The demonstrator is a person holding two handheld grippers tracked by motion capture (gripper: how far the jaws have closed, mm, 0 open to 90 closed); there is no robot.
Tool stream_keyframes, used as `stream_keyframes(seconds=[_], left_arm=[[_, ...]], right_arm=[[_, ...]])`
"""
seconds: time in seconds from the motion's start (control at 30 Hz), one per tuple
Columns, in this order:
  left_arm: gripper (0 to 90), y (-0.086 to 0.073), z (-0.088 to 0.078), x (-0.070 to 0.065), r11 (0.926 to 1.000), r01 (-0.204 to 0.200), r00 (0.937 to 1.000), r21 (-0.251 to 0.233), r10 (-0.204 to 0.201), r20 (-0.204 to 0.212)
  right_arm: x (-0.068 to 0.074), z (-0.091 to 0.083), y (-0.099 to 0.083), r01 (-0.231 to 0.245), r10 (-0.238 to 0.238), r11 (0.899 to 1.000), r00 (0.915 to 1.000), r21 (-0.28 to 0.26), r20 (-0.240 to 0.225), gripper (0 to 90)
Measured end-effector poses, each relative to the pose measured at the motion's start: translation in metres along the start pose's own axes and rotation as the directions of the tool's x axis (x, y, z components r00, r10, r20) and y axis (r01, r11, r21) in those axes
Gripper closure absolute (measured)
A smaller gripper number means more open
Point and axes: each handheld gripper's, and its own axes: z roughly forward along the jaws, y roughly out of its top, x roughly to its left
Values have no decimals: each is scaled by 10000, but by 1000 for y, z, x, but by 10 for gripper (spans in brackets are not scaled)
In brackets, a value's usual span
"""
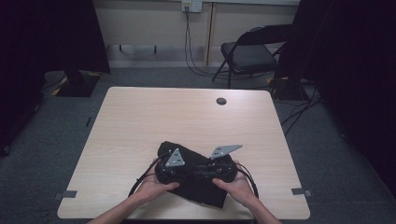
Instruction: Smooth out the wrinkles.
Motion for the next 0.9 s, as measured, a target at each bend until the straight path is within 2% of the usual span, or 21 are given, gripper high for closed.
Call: stream_keyframes(seconds=[0.07,0.13,0.17,0.27,0.33,0.4,0.43,0.47,0.5,0.53,0.57,0.6,0.63,0.67,0.7,0.73,0.77,0.8,0.83,0.87,0.9], left_arm=[[564,1,-7,3,9997,156,9996,213,-161,226],[556,2,-18,4,9983,-3,9993,587,-20,380],[545,0,-30,6,9976,-9,9991,689,-20,416],[513,-8,-53,12,9973,546,9985,485,-550,68],[514,-14,-76,19,9955,941,9951,-60,-942,-284],[512,-16,-94,29,9910,1164,9908,-659,-1205,-619],[510,-14,-101,35,9873,1221,9905,-1018,-1277,-502],[504,-12,-104,38,9830,1241,9906,-1353,-1306,-398],[505,-4,-106,44,9784,1325,9889,-1589,-1414,-460],[504,4,-106,46,9772,1225,9897,-1737,-1333,-520],[504,14,-105,48,9707,1180,9902,-2093,-1309,-489],[504,20,-104,48,9646,1180,9904,-2357,-1316,-429],[504,28,-98,48,9656,1049,9931,-2380,-1143,-261],[501,31,-91,47,9731,915,9951,-2115,-976,-184],[502,32,-80,45,9847,746,9966,-1573,-790,-217],[499,31,-71,44,9927,666,9974,-1006,-689,-193],[496,27,-58,41,9975,559,9982,-426,-569,-215],[494,21,-51,39,9978,552,9984,-361,-555,-58],[492,14,-44,35,9978,667,9970,-41,-665,383],[479,12,-42,33,9982,574,9975,149,-580,407],[466,8,-41,27,9991,113,9992,397,-128,389]], right_arm=[[-1,1,-7,-133,134,9998,9999,164,-41,721],[-1,6,-14,-138,138,9994,9999,322,29,723],[0,8,-17,-130,131,9990,9999,425,-15,723],[4,12,-19,213,-229,9979,9994,616,257,721],[5,14,-20,285,-312,9972,9988,691,377,720],[7,16,-21,372,-404,9966,9982,733,436,710],[7,15,-20,378,-409,9967,9983,717,423,688],[8,15,-20,349,-374,9970,9986,694,361,650],[9,15,-19,395,-419,9966,9986,724,321,634],[12,15,-18,649,-677,9939,9973,894,280,630],[14,14,-16,801,-839,9921,9958,961,359,621],[16,11,-15,714,-747,9940,9965,824,374,578],[18,10,-15,700,-729,9949,9966,729,373,569],[21,8,-17,760,-789,9952,9958,614,463,550],[23,7,-18,736,-760,9958,9962,547,427,526],[25,5,-18,738,-756,9958,9966,548,314,513],[27,3,-18,725,-742,9956,9969,588,261,512],[30,-2,-17,688,-696,9959,9975,588,115,491],[32,-7,-15,633,-630,9968,9980,489,-70,487],[35,-15,-12,654,-650,9975,9978,260,-145,490],[35,-18,-10,658,-656,9977,9978,133,-137,490]])
